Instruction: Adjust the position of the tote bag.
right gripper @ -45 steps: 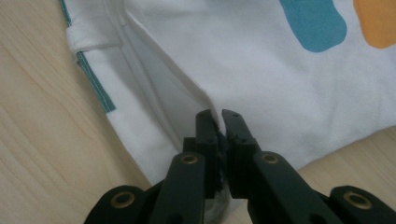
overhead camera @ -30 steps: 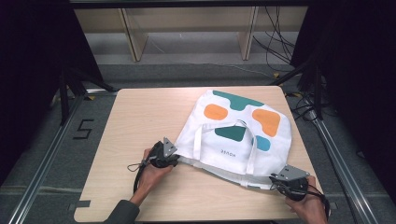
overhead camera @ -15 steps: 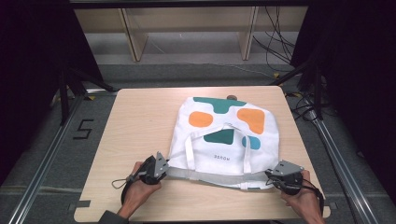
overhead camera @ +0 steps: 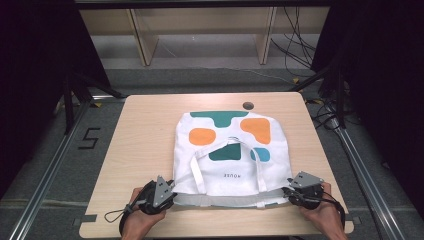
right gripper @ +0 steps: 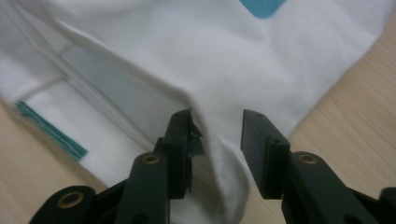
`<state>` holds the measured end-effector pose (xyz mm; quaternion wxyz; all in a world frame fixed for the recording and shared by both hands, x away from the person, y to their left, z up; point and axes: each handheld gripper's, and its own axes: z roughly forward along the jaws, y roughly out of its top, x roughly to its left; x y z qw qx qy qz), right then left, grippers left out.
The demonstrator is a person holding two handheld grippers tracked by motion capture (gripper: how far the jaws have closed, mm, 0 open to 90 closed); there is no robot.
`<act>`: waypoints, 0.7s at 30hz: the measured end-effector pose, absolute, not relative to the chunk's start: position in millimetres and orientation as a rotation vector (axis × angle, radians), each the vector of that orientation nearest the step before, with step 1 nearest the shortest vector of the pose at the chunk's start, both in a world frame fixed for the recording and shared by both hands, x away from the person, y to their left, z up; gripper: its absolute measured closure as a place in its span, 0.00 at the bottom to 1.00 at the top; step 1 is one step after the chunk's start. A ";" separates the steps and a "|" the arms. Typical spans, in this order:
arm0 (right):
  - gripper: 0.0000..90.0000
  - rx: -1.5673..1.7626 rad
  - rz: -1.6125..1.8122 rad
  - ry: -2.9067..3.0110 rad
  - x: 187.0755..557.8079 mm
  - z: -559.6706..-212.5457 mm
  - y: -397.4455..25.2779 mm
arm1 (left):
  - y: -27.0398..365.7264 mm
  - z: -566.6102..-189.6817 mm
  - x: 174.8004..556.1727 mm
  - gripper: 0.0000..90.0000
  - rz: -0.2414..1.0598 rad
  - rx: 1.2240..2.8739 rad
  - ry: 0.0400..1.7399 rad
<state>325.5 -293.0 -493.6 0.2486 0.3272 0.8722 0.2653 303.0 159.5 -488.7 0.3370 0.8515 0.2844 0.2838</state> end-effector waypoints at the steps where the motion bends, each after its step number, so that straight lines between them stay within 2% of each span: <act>1: 0.68 0.896 0.703 2.375 326.5 -495.3 -294.4 | 157.6 -491.2 307.2 0.65 0.749 2.222 0.758; 4: 0.72 0.909 0.705 2.373 329.0 -497.0 -297.0 | 158.5 -493.6 312.3 0.56 0.783 2.224 0.768; 5: 0.83 0.921 0.740 2.379 330.2 -495.5 -296.2 | 159.5 -497.5 317.5 0.53 0.762 2.242 0.793; 8: 0.92 0.874 0.784 2.354 329.4 -489.9 -295.1 | 157.4 -502.4 318.4 0.52 0.764 2.310 0.804; 14: 0.93 0.924 0.979 2.225 323.5 -470.8 -303.1 | 159.6 -501.5 317.5 0.54 0.731 2.299 0.844; 17: 0.93 0.927 1.001 2.201 321.8 -467.0 -303.1 | 152.6 -502.1 310.6 0.52 0.824 2.332 0.798; 21: 0.93 0.942 1.027 2.179 321.4 -465.6 -308.3 | 147.8 -500.7 306.7 0.53 0.792 2.297 0.800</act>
